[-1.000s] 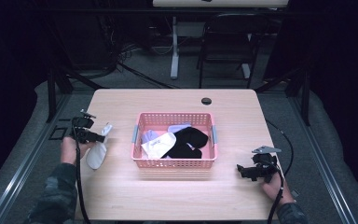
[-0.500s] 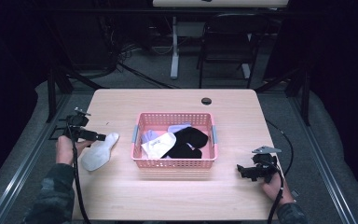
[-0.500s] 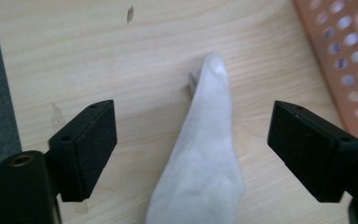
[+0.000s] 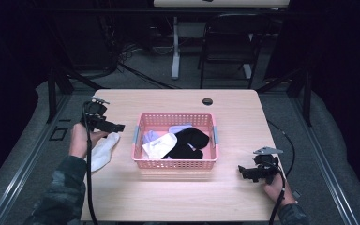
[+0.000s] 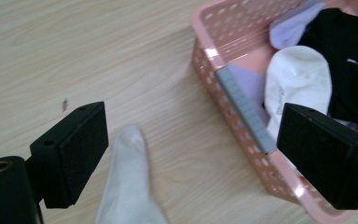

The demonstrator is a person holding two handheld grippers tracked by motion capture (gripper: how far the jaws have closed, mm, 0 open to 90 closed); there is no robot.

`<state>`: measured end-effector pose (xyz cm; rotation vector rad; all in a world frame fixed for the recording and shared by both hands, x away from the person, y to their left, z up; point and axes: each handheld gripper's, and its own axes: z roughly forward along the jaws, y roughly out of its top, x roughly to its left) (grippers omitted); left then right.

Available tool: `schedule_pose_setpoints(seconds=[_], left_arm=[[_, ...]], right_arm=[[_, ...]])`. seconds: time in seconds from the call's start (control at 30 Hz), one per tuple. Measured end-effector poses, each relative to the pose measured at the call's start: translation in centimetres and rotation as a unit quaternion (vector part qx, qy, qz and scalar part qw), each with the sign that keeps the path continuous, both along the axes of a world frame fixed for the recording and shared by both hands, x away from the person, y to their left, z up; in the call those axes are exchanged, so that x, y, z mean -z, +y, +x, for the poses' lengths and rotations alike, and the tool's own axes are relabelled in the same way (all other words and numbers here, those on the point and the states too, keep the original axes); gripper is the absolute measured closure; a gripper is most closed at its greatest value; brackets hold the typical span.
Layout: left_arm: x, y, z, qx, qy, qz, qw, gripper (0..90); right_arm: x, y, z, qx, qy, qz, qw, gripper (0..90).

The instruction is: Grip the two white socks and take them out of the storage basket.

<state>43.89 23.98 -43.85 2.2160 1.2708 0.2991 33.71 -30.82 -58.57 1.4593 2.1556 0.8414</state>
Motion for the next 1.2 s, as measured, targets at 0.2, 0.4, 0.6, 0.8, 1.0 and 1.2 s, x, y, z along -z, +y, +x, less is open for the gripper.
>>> schedule_pose_setpoints(seconds=[0.2,0.4,0.6,0.8,1.0,1.2], left_arm=[[0.1,-3.1,0.4,0.032,0.002,0.012,0.9994,5.2],[0.9,-5.9,0.8,0.065,0.018,0.014,0.9977,3.0],[1.7,-8.2,1.2,0.098,0.031,0.019,0.9946,2.5],[2.8,-10.1,1.4,0.126,0.053,0.030,0.9901,10.1],[4.7,-11.2,1.8,0.137,0.088,0.043,0.9857,25.3],[5.9,-11.3,2.5,0.124,0.116,0.064,0.9834,40.6]], right_arm=[[0.0,0.0,0.0,0.000,0.000,0.000,1.0000,0.0],[0.0,0.0,0.0,0.000,0.000,0.000,1.0000,0.0],[0.0,0.0,0.0,0.000,0.000,0.000,1.0000,0.0],[0.0,0.0,0.0,0.000,0.000,0.000,1.0000,0.0],[0.0,0.0,0.0,-0.001,0.000,0.000,1.0000,0.0],[0.0,0.0,0.0,0.000,0.000,0.000,1.0000,0.0]])
